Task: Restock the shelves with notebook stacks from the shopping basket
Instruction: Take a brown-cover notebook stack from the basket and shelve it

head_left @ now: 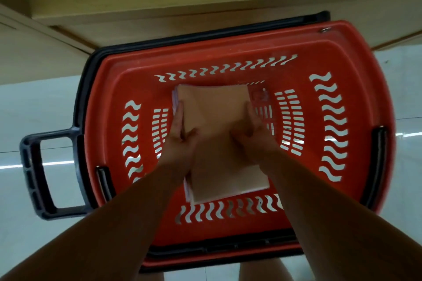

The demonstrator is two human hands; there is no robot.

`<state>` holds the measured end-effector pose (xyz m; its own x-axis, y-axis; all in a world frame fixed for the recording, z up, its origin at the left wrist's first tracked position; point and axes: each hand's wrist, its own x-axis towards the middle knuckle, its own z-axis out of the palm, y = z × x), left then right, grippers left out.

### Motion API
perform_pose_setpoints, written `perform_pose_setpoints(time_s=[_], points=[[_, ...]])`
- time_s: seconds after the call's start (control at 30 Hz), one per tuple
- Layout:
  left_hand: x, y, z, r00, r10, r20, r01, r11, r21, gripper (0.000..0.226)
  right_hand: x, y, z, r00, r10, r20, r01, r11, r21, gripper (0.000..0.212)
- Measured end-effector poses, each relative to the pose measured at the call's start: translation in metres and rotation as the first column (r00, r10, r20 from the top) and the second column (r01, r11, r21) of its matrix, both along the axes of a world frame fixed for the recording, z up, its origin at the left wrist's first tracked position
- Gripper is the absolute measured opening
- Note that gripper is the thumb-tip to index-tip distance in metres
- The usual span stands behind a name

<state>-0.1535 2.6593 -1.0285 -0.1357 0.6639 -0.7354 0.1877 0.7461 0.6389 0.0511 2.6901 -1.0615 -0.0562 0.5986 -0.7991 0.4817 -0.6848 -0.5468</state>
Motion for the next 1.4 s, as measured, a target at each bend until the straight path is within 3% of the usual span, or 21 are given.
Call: perform_pose_setpoints(time_s=[0.2, 0.33, 0.53, 0.63, 0.73, 0.83, 0.93, 1.13, 1.27, 1.4], points=[[0.000, 0.009, 0.089, 0.996, 0.053, 0.068, -0.055, 0.998, 0.030, 0.075, -0.001, 0.001, 0.090, 1.000, -0.029, -0.009, 0.030, 0.999, 0.028, 0.088], [0.001, 0.013, 0.162, 0.994, 0.032, 0.109, -0.038, 0.998, 0.056, 0.076, 0.003, -0.009, 0.175, 0.989, -0.135, -0.056, 0.136, 0.990, 0.020, 0.084], [0.003, 0.016, 0.299, 0.981, -0.007, 0.195, -0.016, 0.993, 0.119, 0.075, 0.011, -0.011, 0.325, 0.995, -0.090, -0.046, 0.093, 0.994, 0.051, 0.086], [0.011, 0.020, 0.374, 0.985, 0.024, 0.173, -0.050, 0.988, 0.146, 0.061, 0.018, -0.007, 0.399, 0.992, -0.093, -0.087, 0.103, 0.987, 0.120, 0.088], [0.020, 0.025, 0.445, 0.974, 0.036, 0.222, -0.086, 0.971, 0.222, 0.069, 0.028, -0.005, 0.462, 0.990, -0.111, -0.088, 0.128, 0.965, 0.228, 0.089], [0.030, 0.028, 0.513, 0.965, 0.045, 0.259, -0.106, 0.968, 0.229, 0.072, 0.040, -0.003, 0.519, 0.957, -0.194, -0.214, 0.244, 0.941, 0.236, 0.093], [0.034, 0.026, 0.561, 0.927, 0.082, 0.365, -0.165, 0.965, 0.203, 0.074, 0.051, -0.005, 0.569, 0.824, -0.368, -0.430, 0.450, 0.887, 0.103, 0.100], [0.044, 0.026, 0.625, 0.909, 0.096, 0.406, -0.225, 0.932, 0.282, 0.070, 0.064, 0.012, 0.635, 0.736, -0.415, -0.535, 0.516, 0.855, 0.046, 0.051], [0.046, 0.041, 0.654, 0.892, 0.092, 0.442, -0.252, 0.914, 0.318, 0.071, 0.066, 0.032, 0.657, 0.677, -0.427, -0.599, 0.529, 0.849, -0.007, 0.042], [0.039, 0.068, 0.674, 0.900, 0.050, 0.432, -0.233, 0.894, 0.382, 0.071, 0.059, 0.054, 0.664, 0.688, -0.380, -0.618, 0.479, 0.878, -0.007, 0.037]])
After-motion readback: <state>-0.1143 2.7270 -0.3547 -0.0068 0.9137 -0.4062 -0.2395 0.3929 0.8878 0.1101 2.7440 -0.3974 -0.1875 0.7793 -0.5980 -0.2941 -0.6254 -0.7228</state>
